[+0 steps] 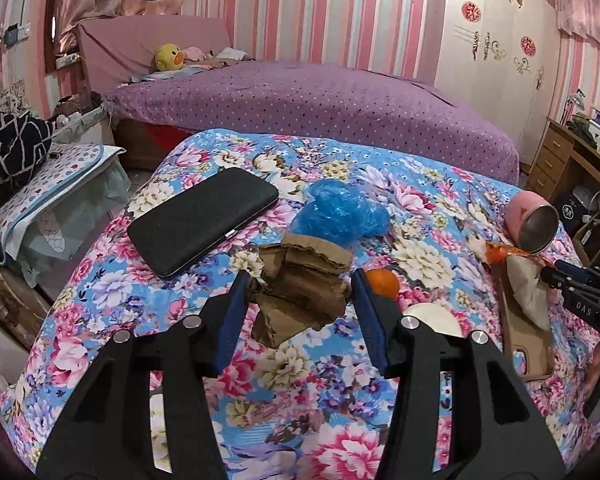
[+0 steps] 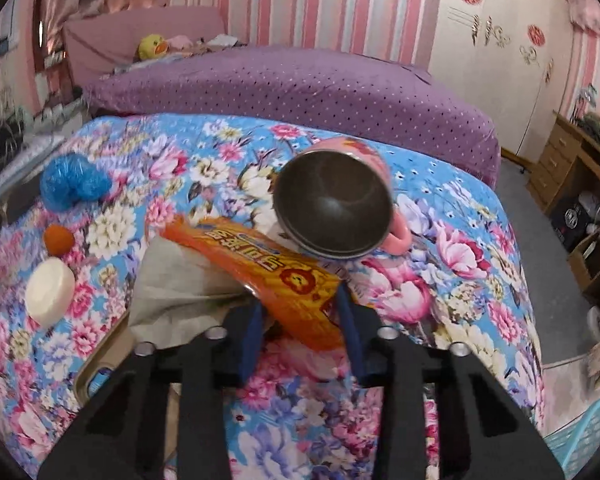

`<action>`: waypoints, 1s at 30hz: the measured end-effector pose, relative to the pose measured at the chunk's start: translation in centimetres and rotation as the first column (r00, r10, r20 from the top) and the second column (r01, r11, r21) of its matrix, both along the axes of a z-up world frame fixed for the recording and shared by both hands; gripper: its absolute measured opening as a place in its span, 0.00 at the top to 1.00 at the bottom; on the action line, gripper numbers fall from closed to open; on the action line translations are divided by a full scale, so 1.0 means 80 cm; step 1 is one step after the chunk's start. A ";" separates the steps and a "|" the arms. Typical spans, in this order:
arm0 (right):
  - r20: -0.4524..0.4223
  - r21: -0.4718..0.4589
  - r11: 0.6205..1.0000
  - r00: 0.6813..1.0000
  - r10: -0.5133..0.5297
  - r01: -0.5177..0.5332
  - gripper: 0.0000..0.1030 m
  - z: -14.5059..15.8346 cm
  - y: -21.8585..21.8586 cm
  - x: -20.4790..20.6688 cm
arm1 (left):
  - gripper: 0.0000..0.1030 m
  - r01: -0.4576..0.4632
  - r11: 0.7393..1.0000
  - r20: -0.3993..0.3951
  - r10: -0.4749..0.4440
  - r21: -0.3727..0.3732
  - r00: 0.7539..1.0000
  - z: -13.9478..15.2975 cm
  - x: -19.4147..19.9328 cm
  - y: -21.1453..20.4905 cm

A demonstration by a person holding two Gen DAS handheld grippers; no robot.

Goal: Collect trash
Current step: 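Grasp the orange snack wrapper with the right gripper while the left holds the brown paper, then carry the brown paper and orange wrapper over the blue basket with both grippers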

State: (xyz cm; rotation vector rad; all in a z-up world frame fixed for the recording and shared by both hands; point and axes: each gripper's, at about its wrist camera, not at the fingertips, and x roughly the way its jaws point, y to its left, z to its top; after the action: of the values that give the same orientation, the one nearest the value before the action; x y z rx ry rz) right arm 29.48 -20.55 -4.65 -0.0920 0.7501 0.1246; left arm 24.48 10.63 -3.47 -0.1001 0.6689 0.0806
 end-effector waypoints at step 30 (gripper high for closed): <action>0.222 0.092 0.991 0.968 -0.113 0.095 0.98 0.074 -0.095 -0.182 | 0.51 0.141 0.990 0.080 -0.139 -0.026 0.987 0.034 -0.073 -0.102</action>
State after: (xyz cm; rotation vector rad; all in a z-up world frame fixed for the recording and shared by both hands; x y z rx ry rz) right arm 14.96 -28.11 1.24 0.0101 0.5193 0.0427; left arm 18.60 2.51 -0.72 -0.0863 0.5974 -0.0691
